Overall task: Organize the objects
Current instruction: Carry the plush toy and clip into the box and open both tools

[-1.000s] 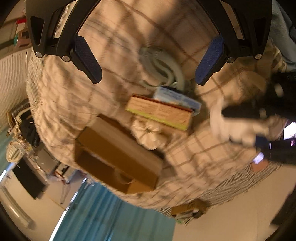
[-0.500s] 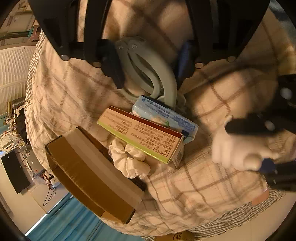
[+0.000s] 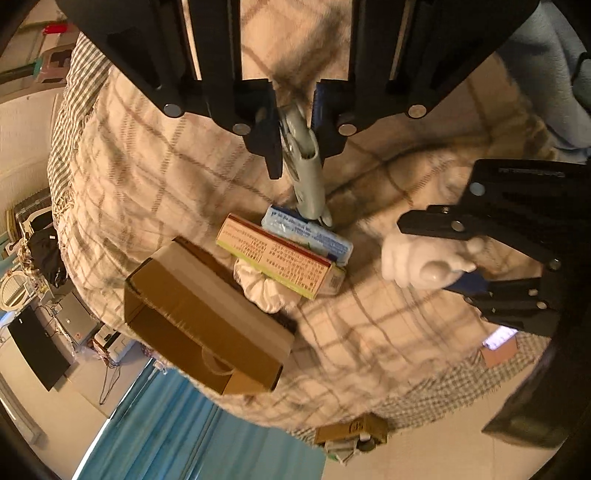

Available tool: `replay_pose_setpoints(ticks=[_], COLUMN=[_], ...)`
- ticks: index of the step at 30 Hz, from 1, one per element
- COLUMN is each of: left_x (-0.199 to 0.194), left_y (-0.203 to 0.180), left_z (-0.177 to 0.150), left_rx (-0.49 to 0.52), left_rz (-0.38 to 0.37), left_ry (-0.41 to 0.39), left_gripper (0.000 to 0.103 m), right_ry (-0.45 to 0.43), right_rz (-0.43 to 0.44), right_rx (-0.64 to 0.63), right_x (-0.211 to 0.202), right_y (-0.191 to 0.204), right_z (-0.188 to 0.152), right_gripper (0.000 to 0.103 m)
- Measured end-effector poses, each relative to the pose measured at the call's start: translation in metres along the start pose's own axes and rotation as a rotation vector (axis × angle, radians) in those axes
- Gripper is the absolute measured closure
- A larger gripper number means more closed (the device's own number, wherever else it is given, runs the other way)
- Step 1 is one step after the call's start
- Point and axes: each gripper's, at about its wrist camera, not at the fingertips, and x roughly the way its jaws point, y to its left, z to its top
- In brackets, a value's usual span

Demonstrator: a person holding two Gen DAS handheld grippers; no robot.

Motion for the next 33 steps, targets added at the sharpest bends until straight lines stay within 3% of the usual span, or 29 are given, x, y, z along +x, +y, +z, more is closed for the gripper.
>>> replay_pose_setpoints(ticks=[10, 21, 24, 28, 33], left_x=[-0.035, -0.063, -0.056, -0.033, 0.016], left_y=[-0.007, -0.003, 0.004, 0.01, 0.025], left_z=[0.036, 0.133, 0.166, 0.21, 0.257], left_rx=[0.031, 0.081, 0.08, 0.101, 0.102], left_rz=[0.02, 0.066, 0.053, 0.122, 0.136], left_ry=[-0.112, -0.258, -0.268, -0.254, -0.225], left_gripper=[0.053, 0.053, 0.053, 0.053, 0.053], right_ry=[-0.156, -0.305, -0.329, -0.33, -0.308], right_rz=[-0.041, -0.113, -0.15, -0.113, -0.127], right_rx=[0.043, 0.101, 0.111, 0.118, 0.142], right_x=[-0.059, -0.098, -0.097, -0.081, -0.034], right_y=[-0.014, -0.075, -0.096, -0.121, -0.152], right_z=[0.015, 0.077, 0.103, 0.139, 0.179], right_gripper=[0.094, 0.094, 0.094, 0.094, 0.094])
